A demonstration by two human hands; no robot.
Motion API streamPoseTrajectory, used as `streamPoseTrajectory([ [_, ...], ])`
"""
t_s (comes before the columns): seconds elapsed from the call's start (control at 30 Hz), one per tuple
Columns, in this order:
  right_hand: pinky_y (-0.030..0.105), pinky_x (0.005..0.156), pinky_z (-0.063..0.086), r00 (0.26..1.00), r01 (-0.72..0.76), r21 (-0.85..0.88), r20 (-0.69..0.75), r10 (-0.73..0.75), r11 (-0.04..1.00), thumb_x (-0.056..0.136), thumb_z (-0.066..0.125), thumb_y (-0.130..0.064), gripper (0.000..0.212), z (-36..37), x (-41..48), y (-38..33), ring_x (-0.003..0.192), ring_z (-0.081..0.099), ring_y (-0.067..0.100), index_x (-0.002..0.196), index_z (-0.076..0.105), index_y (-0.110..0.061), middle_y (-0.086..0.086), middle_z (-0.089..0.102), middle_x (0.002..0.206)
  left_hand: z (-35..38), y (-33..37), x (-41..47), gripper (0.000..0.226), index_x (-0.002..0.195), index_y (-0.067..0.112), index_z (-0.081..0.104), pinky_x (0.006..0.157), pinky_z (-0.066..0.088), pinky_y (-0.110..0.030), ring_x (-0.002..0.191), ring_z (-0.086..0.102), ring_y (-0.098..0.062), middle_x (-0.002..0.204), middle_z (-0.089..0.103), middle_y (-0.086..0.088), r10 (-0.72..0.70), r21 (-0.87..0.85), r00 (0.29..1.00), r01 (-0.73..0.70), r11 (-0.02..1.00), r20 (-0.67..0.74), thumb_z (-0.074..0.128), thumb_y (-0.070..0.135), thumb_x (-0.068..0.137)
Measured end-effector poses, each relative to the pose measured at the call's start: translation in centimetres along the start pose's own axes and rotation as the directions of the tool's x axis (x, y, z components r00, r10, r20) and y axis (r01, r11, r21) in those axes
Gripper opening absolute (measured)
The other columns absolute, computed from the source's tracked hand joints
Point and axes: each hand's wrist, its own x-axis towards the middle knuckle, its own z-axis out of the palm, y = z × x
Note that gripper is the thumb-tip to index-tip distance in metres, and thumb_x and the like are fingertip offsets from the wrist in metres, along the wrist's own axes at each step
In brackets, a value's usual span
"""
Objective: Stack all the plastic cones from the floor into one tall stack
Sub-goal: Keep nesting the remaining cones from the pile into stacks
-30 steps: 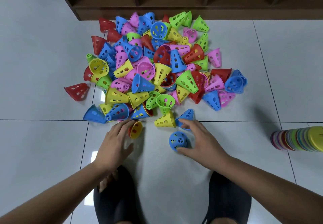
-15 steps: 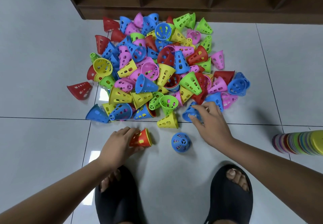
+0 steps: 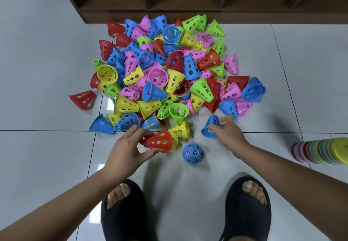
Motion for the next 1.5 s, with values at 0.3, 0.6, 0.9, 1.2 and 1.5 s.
streamPoseTrajectory([
  [0.3, 0.039, 0.089, 0.058, 0.966, -0.100, 0.104, 0.248, 0.072, 0.990, 0.084, 0.074, -0.026, 0.066, -0.5, 0.2, 0.1, 0.112, 0.060, 0.018, 0.142, 0.047, -0.042, 0.000, 0.055, 0.136, 0.7, 3.9, 1.5, 0.049, 0.123, 0.022, 0.071, 0.079, 0.053, -0.028, 0.092, 0.060, -0.009, 0.107, 0.059, 0.011, 0.180, -0.037, 0.983, -0.178, 0.983, 0.034, 0.083, 0.054, 0.089],
  [0.6, 0.037, 0.099, 0.051, 0.973, -0.058, 0.400, 0.229, -0.038, 0.915, 0.079, 0.073, -0.030, 0.092, -1.9, -2.4, 0.9, 0.123, 0.063, 0.019, 0.158, 0.030, -0.047, 0.009, 0.070, 0.128, 4.5, 6.1, 2.2, 0.051, 0.122, 0.022, 0.068, 0.077, 0.056, -0.036, 0.092, 0.063, -0.022, 0.108, 0.063, 0.003, 0.293, 0.047, 0.943, -0.303, 0.952, 0.155, 0.088, 0.046, 0.081],
  [0.9, 0.028, 0.099, 0.054, 0.925, 0.205, 0.441, 0.204, -0.319, 0.874, 0.093, 0.074, -0.004, 0.093, -1.1, -8.1, 0.5, 0.118, 0.068, 0.009, 0.160, 0.026, -0.048, -0.003, 0.067, 0.121, 6.5, 5.0, 2.2, 0.056, 0.124, 0.023, 0.066, 0.078, 0.054, -0.039, 0.097, 0.063, -0.025, 0.114, 0.062, 0.004, 0.271, 0.100, 0.939, -0.296, 0.950, 0.211, 0.069, 0.058, 0.080],
  [1.2, 0.009, 0.099, 0.044, 0.890, 0.395, 0.266, 0.124, -0.438, 0.879, 0.088, 0.083, -0.017, 0.097, -0.3, -9.5, 0.7, 0.127, 0.054, 0.007, 0.159, 0.027, -0.052, -0.016, 0.055, 0.132, 6.1, 4.6, 1.1, 0.038, 0.125, 0.030, 0.068, 0.077, 0.049, -0.037, 0.094, 0.061, -0.016, 0.106, 0.063, 0.013, 0.270, 0.057, 0.939, -0.288, 0.956, 0.212, 0.064, 0.060, 0.101],
  [1.5, 0.022, 0.105, 0.046, 0.891, 0.422, 0.188, 0.094, -0.444, 0.887, 0.086, 0.085, -0.022, 0.097, 0.1, -9.8, 1.9, 0.135, 0.051, 0.009, 0.159, 0.027, -0.051, -0.019, 0.052, 0.142, 6.6, 4.1, 1.8, 0.045, 0.123, 0.027, 0.068, 0.079, 0.050, -0.039, 0.103, 0.061, -0.022, 0.115, 0.065, 0.009, 0.197, 0.147, 0.960, -0.228, 0.962, 0.199, 0.081, 0.047, 0.084],
])
